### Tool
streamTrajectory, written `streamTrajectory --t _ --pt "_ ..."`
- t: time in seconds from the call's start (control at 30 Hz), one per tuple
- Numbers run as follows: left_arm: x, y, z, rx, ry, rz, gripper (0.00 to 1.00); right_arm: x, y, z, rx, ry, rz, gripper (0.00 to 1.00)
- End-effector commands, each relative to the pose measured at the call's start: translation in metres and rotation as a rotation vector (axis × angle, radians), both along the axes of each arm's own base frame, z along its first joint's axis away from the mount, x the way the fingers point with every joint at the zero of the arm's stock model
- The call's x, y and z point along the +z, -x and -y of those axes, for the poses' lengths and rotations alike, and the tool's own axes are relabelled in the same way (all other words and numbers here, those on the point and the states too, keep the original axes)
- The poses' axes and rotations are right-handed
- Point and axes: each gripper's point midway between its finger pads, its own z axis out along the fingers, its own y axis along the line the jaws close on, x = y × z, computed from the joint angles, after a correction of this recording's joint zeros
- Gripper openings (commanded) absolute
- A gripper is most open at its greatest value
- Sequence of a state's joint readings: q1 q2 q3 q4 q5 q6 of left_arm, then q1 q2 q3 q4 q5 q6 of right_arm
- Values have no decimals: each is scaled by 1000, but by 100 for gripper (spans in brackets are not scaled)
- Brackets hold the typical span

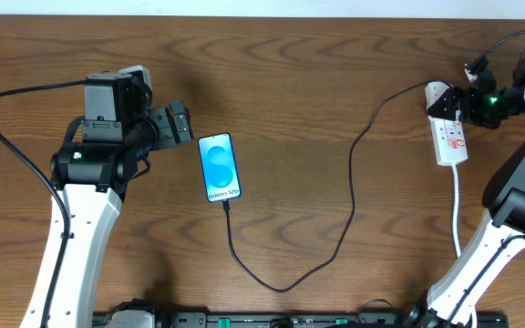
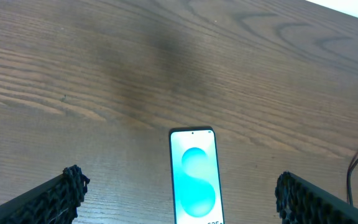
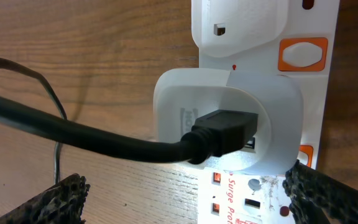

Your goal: Plug charger to phone and switch on socket

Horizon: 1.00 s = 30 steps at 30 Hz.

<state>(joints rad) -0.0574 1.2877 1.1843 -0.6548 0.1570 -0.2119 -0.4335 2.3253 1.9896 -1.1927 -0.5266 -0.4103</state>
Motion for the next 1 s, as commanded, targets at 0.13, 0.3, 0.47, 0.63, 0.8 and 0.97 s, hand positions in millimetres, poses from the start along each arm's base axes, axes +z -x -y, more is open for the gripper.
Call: streamTrajectory --t 0.13,0.3,0.47,0.63,0.8,0.97 --pt "8 -3 -1 -3 -12 20 99 -6 -8 -18 47 -21 15 99" --pt "8 -3 -1 -3 -12 19 99 -7 -12 -26 66 -16 27 99" --pt "8 -3 -1 -3 -12 19 99 -10 -12 -30 74 -17 26 99" --pt "8 -3 -1 -3 -12 19 99 -20 -9 -31 67 -23 12 99" --pt "8 -3 -1 -3 -12 19 99 -26 -4 -33 66 -31 -6 99" --pt "8 -3 -1 -3 -12 20 99 -26 -4 -33 51 -34 -12 99"
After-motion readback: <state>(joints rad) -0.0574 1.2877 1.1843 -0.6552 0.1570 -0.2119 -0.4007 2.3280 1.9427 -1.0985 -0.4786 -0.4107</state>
